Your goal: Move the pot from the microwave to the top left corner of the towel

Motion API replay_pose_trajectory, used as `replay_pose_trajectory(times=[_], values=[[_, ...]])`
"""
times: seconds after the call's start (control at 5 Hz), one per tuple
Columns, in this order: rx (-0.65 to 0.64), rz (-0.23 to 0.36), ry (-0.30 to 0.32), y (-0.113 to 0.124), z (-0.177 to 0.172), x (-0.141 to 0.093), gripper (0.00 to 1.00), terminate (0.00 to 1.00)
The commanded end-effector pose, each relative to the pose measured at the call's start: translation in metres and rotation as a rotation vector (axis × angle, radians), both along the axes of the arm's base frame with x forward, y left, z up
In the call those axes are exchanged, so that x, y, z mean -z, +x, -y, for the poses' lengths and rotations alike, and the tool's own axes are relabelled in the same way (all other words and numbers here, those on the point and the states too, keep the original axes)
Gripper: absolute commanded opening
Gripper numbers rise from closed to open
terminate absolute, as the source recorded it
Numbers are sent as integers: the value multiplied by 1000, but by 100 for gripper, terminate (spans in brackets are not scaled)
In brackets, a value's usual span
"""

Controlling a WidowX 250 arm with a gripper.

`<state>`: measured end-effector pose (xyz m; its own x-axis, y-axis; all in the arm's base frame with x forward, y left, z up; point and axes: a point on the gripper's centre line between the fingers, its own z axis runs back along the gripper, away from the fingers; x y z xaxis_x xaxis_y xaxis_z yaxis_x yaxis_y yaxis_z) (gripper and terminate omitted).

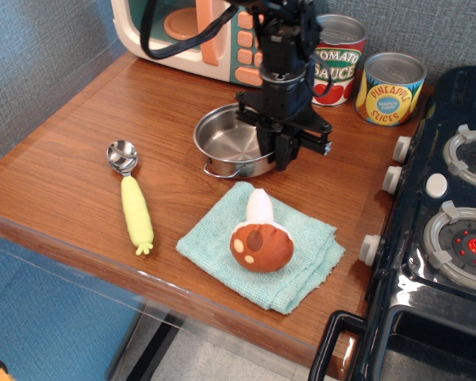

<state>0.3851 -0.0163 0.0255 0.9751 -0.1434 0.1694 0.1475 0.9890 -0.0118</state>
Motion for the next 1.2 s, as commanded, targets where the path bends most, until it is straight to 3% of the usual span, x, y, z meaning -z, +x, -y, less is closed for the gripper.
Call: replay_pose_trajectory(times=[0.0,0.2,0.4,0.8,1.0], values=[[-25,106,28,-15,-12,-51,100,0],[-92,118,74,-28,-16,-82,100,0],[-150,65,99,-37,-21,-94,100,0],[-150,65,99,-37,-21,-94,100,0],[-150,65,99,-37,-21,-94,100,100]])
